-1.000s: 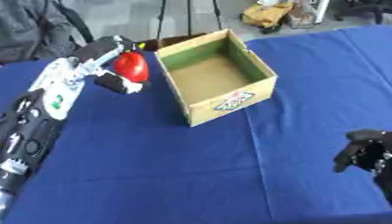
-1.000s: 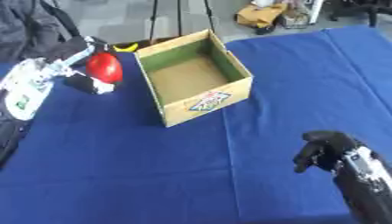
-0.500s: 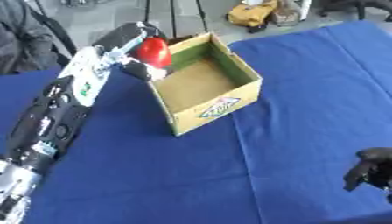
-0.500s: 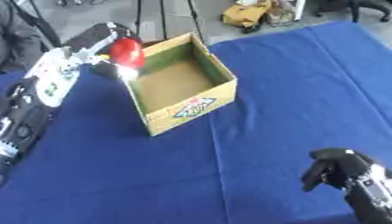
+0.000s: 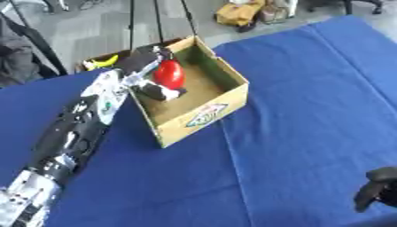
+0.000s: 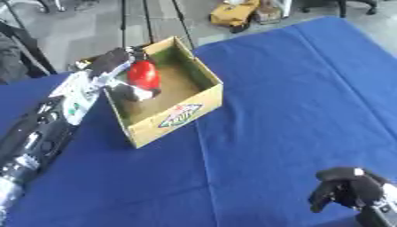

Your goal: Pick up objects on the table and place them in the box.

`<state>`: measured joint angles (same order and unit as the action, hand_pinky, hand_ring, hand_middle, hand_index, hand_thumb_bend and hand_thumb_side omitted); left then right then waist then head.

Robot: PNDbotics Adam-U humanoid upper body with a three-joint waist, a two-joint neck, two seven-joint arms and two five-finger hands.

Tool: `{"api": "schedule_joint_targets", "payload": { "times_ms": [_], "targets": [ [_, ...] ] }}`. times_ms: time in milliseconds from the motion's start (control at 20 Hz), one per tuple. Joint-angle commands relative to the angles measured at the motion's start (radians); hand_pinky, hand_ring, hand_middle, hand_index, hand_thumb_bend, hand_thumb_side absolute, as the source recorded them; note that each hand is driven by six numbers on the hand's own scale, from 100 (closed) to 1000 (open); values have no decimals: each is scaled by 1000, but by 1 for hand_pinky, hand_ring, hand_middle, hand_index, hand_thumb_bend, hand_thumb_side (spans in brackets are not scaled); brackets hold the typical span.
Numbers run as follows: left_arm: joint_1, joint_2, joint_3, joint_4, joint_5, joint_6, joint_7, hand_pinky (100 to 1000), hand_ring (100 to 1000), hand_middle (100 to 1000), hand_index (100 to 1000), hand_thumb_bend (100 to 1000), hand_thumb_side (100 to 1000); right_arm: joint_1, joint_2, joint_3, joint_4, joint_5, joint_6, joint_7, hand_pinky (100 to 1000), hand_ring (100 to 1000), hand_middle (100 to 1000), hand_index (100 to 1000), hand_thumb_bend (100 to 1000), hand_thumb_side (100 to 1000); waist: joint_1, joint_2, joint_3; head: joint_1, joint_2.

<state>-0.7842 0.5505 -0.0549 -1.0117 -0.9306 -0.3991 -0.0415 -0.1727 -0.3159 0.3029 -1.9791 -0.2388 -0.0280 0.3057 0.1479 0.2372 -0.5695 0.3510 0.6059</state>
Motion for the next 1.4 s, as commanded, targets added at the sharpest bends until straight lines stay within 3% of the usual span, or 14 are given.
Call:
{"api": "schedule_joint_targets", "payload": {
  "times_ms": [50, 100, 150, 300, 350, 500, 750, 900, 1000, 1150, 1400],
  "targets": [
    [-11, 15, 0, -9, -29, -23, -2, 339, 528, 654, 785, 483, 556, -8, -11, -1, -21, 6, 3, 0, 492, 554, 503, 719, 100, 861, -5, -14, 0, 3, -2],
    [-9, 14, 1, -13, -37, -29, -1, 365, 540, 660, 786, 530, 614, -8, -10, 0, -21, 7, 4, 0, 492, 554, 503, 719, 100, 859, -5, -15, 1, 2, 1],
    [-8, 14, 3, -18, -44, -34, 3, 438, 578, 673, 789, 647, 746, -8, -9, 0, -21, 6, 6, -1, 493, 554, 503, 719, 100, 857, -4, -17, 3, 2, 2],
    [-4, 16, 5, -29, -60, -46, 25, 605, 652, 706, 800, 799, 963, -7, -9, -1, -21, 5, 9, -2, 493, 554, 503, 719, 100, 855, -6, -21, 9, 1, 5],
    [-3, 18, 4, -32, -67, -52, 33, 676, 694, 721, 803, 860, 1000, -6, -9, -1, -21, 4, 9, -2, 493, 554, 503, 719, 100, 851, -7, -22, 11, 2, 6],
    [1, 20, 7, -41, -78, -71, 57, 717, 719, 733, 807, 881, 1000, -4, -8, -2, -21, 1, 10, -2, 493, 554, 503, 719, 100, 844, -12, -25, 18, 0, 8],
    [28, 41, 22, -120, 32, -67, 107, 673, 673, 706, 792, 773, 806, 7, -4, -9, -21, 0, 16, -9, 493, 554, 503, 718, 100, 846, -23, -34, 51, -11, 23],
    [90, 68, 29, -256, 204, -53, 115, 628, 636, 684, 784, 605, 714, 18, 0, -18, -21, -2, 23, -19, 493, 554, 503, 718, 100, 837, -31, -44, 97, -33, 39],
    [147, 80, 50, -370, 346, -17, 97, 602, 616, 669, 778, 539, 674, 23, 1, -24, -21, -4, 25, -25, 493, 554, 503, 718, 100, 818, -39, -50, 128, -48, 49],
    [265, 82, 96, -565, 567, 63, 68, 541, 586, 645, 771, 341, 743, 34, 4, -37, -21, -8, 26, -36, 493, 553, 503, 718, 100, 807, -52, -58, 179, -78, 61],
    [472, 17, 189, -818, 880, 161, 35, 468, 558, 622, 765, 177, 894, 50, 4, -49, -21, -9, 27, -50, 493, 554, 503, 718, 100, 798, -66, -68, 252, -117, 79]
  ]
}}
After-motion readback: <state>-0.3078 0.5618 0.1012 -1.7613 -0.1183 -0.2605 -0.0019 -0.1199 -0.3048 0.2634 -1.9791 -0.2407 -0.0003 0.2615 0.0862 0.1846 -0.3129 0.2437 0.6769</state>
